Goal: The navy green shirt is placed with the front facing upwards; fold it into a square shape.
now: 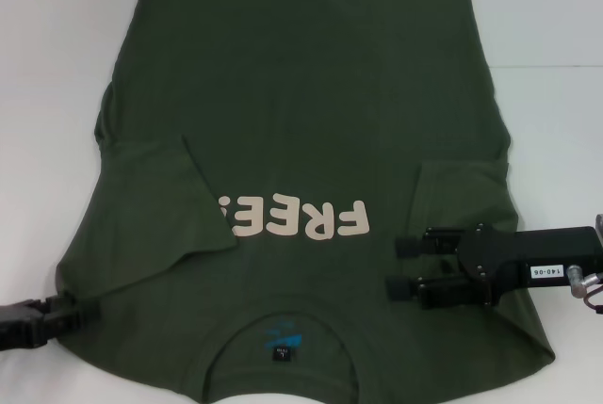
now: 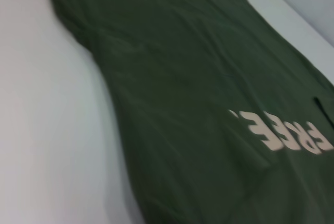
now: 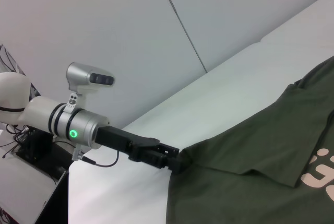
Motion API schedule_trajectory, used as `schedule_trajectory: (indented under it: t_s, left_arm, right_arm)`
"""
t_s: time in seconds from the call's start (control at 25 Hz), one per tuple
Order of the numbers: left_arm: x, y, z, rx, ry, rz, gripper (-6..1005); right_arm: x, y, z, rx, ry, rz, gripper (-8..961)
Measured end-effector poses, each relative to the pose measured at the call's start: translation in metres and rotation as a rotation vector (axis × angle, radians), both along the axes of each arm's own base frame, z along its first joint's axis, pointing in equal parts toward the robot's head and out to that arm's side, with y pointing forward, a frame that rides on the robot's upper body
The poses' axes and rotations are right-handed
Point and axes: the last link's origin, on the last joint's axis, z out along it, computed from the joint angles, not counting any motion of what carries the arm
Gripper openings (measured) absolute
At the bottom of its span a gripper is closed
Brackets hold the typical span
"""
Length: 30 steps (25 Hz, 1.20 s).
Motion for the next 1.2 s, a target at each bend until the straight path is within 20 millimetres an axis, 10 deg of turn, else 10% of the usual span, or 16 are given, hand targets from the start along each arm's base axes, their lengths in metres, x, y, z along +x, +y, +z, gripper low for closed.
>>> schedule_trajectory:
  t_s: [0.36, 0.96, 1.2]
  left_arm:
    - [-0.004, 0.006, 0.006, 0.033, 0.012, 0.056, 625]
    - [0.002, 0.003, 0.008, 0.015, -0.025, 0.042, 21]
    - [0.011, 0.003, 0.009, 0.009, -0.073, 0.004, 21]
  right_arm:
    - [0.002, -0.002, 0.002, 0.004, 0.013, -0.008, 849]
    - [0.007, -0.005, 0.004, -0.005, 0.019, -0.045, 849]
    - [0.018, -0.017, 0.016, -0.062, 0.046, -0.14, 849]
